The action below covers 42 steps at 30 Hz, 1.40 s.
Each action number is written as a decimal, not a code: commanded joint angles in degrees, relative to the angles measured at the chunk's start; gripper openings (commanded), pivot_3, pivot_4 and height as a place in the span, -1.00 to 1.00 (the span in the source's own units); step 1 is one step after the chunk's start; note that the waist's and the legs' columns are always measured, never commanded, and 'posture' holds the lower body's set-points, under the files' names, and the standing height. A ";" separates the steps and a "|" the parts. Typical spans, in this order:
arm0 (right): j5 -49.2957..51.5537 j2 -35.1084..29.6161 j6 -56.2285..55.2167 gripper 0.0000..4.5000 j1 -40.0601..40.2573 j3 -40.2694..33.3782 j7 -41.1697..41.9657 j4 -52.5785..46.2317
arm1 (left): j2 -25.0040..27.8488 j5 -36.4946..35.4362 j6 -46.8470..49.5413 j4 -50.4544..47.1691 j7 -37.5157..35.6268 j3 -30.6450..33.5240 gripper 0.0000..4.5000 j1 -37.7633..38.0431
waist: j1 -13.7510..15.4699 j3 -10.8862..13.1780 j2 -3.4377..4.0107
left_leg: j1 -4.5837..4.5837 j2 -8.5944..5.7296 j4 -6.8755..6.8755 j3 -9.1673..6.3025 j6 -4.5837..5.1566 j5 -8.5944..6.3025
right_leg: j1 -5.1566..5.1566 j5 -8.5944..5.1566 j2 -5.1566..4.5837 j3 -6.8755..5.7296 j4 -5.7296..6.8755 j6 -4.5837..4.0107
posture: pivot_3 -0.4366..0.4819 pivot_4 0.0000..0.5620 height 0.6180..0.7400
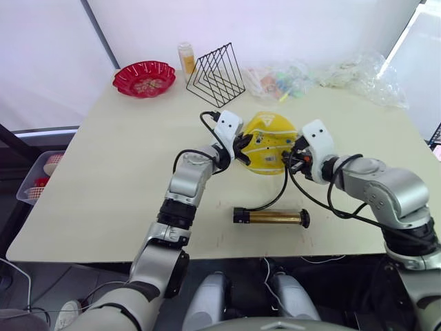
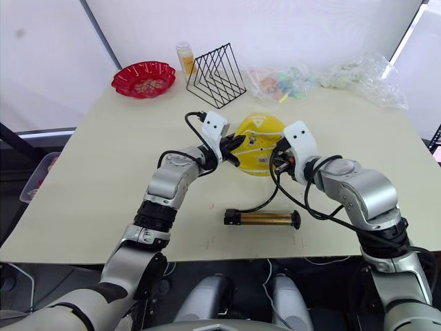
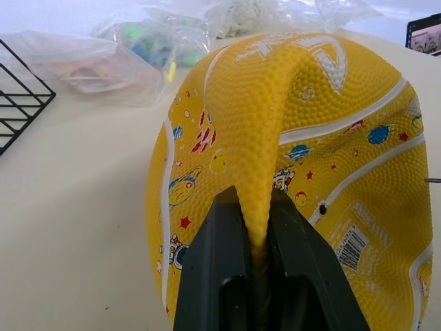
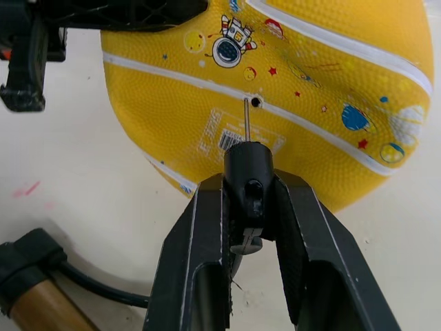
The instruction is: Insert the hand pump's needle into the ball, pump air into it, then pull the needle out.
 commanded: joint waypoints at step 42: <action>-15.53 7.49 -7.43 -0.85 -5.49 6.77 3.03 13.27 | 0.57 0.03 -0.50 -1.49 -0.67 -1.90 -0.97 0.22 | -1.38 -0.08 0.04 | -0.72 0.26 0.09 0.54 -0.41 0.41 | -0.82 0.04 -0.05 -0.40 0.75 -0.06 | -0.05 -0.47 0.95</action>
